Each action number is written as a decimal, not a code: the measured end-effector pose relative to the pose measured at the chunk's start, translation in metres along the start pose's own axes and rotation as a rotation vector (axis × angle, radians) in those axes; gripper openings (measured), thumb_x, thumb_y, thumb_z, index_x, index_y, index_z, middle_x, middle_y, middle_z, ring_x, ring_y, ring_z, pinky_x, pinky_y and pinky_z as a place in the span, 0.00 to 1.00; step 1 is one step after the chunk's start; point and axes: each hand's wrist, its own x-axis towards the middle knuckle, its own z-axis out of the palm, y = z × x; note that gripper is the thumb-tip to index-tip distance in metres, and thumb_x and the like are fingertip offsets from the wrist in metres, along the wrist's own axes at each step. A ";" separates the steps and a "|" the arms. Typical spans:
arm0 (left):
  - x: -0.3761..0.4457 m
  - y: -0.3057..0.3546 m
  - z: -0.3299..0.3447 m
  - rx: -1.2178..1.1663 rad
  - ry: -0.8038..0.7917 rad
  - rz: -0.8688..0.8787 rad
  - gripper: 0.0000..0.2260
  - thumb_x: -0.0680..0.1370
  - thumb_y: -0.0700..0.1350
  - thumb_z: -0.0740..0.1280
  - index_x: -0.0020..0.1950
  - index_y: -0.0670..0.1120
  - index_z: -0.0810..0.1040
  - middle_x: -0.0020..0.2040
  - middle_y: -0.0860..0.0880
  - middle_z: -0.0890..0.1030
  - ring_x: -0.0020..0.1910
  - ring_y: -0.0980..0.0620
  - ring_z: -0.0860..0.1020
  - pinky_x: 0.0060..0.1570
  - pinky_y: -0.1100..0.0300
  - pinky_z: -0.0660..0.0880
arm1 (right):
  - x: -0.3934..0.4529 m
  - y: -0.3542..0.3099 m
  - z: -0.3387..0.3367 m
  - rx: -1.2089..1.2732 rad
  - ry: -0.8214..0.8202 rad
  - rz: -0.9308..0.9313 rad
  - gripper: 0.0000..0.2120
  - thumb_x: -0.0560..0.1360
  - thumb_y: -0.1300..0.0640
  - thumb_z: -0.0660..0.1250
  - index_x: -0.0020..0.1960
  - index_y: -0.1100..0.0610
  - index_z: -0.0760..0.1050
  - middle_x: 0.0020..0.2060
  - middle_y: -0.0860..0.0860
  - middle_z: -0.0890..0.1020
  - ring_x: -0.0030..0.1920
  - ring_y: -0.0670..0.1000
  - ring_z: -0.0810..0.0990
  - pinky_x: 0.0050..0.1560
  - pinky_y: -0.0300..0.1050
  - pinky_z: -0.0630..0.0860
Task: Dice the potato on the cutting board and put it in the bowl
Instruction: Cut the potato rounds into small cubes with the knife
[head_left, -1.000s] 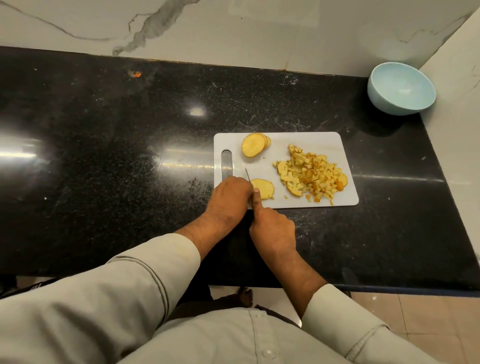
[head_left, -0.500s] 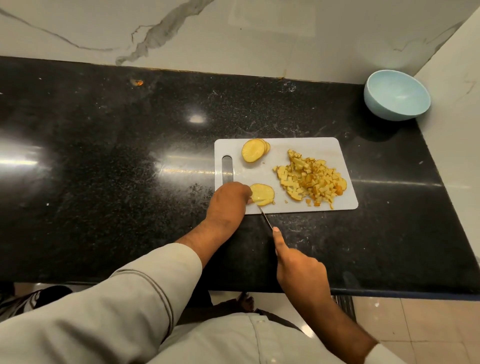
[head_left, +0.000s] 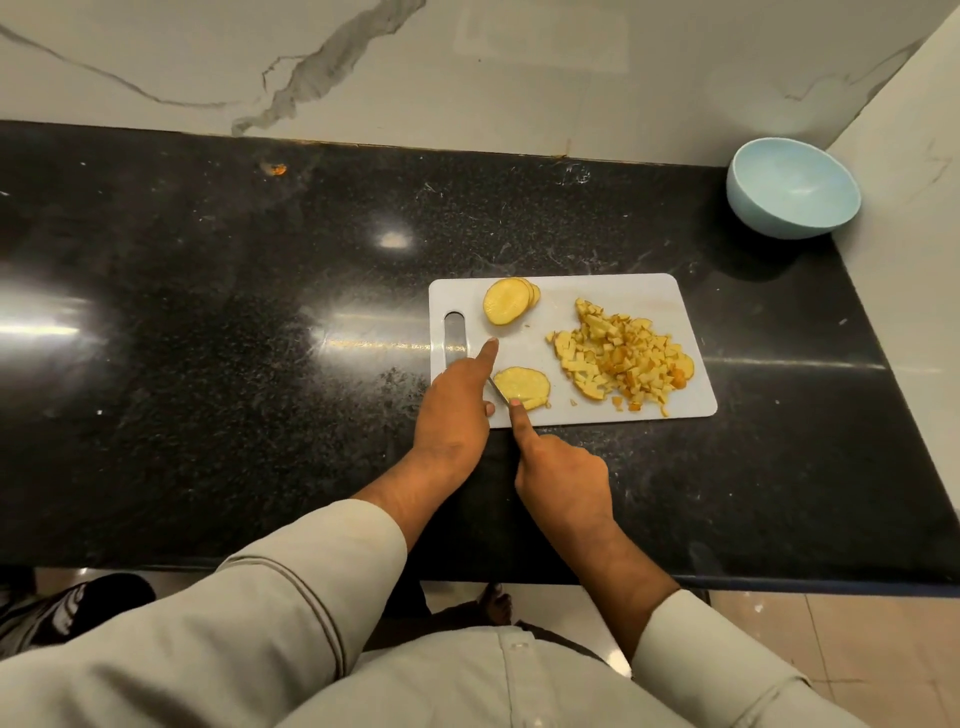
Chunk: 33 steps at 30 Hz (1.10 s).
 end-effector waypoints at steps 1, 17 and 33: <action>0.001 0.000 0.000 0.059 -0.003 0.019 0.33 0.76 0.31 0.64 0.76 0.54 0.61 0.63 0.50 0.74 0.57 0.53 0.73 0.52 0.70 0.67 | 0.002 0.003 0.000 0.002 -0.001 0.005 0.32 0.78 0.56 0.55 0.78 0.45 0.44 0.38 0.51 0.77 0.33 0.54 0.78 0.26 0.43 0.57; 0.016 0.023 -0.002 0.441 -0.064 0.024 0.08 0.79 0.40 0.61 0.52 0.42 0.79 0.52 0.44 0.79 0.51 0.43 0.78 0.44 0.56 0.72 | 0.013 0.049 -0.010 -0.008 -0.016 0.047 0.32 0.80 0.53 0.53 0.78 0.44 0.42 0.37 0.48 0.74 0.32 0.52 0.73 0.30 0.45 0.64; 0.103 0.060 -0.017 0.384 -0.065 0.044 0.20 0.75 0.50 0.70 0.63 0.44 0.73 0.61 0.43 0.71 0.56 0.41 0.76 0.52 0.53 0.73 | 0.023 0.058 -0.016 0.034 0.011 0.017 0.31 0.79 0.53 0.54 0.77 0.41 0.45 0.37 0.48 0.75 0.34 0.54 0.74 0.30 0.45 0.61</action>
